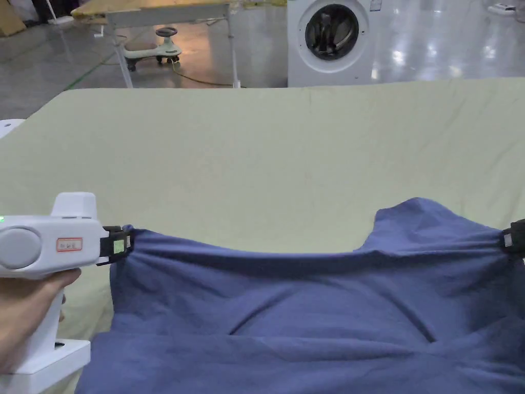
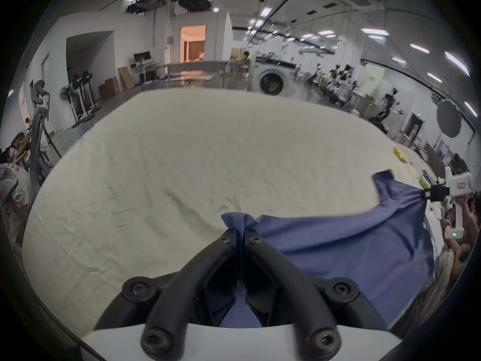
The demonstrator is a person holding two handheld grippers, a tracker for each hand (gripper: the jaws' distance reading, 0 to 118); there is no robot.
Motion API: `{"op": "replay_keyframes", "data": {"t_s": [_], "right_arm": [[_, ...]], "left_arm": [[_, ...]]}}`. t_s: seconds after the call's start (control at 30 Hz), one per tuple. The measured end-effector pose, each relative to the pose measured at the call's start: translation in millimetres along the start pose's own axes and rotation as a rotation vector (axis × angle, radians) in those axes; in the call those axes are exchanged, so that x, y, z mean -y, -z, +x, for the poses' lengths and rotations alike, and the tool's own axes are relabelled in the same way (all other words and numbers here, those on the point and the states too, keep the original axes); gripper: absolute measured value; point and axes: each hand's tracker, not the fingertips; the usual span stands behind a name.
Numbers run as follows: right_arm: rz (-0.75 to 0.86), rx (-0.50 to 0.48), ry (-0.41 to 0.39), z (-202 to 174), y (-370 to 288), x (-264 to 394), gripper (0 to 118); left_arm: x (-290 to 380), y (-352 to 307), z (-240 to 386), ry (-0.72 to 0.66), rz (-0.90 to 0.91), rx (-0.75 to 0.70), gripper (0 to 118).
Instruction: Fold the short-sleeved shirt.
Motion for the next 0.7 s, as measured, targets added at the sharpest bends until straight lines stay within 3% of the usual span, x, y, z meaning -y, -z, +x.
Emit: {"op": "replay_keyframes", "data": {"t_s": [0.13,0.3,0.53,0.6,0.63,0.67,0.7], "right_arm": [[0.072,-0.029,-0.04,1.4,-70.3,45.3,2],[0.107,-0.03,-0.051,-1.8,-123.4,118.9,2],[0.073,0.002,0.015,-11.2,-125.8,203.2,2],[0.059,-0.004,0.064,-8.8,-119.5,217.3,3],[0.056,-0.014,0.063,-7.2,-115.9,221.4,9],[0.053,-0.006,0.058,-8.4,-113.2,226.6,33],[0.05,0.012,0.045,-9.3,-111.5,230.9,54]], "left_arm": [[34.8,-70.9,-10.5,0.025,0.021,0.037,1],[99.8,-114.6,-10.0,0.018,0.018,0.077,1],[161.3,-109.7,-5.5,-0.025,-0.022,0.042,2],[174.0,-104.9,-9.0,-0.043,-0.025,0.057,15],[179.3,-105.2,-10.0,-0.049,-0.022,0.053,24],[185.0,-106.3,-11.1,-0.057,-0.014,0.038,37],[189.5,-109.0,-13.5,-0.058,0.007,0.025,59]]}}
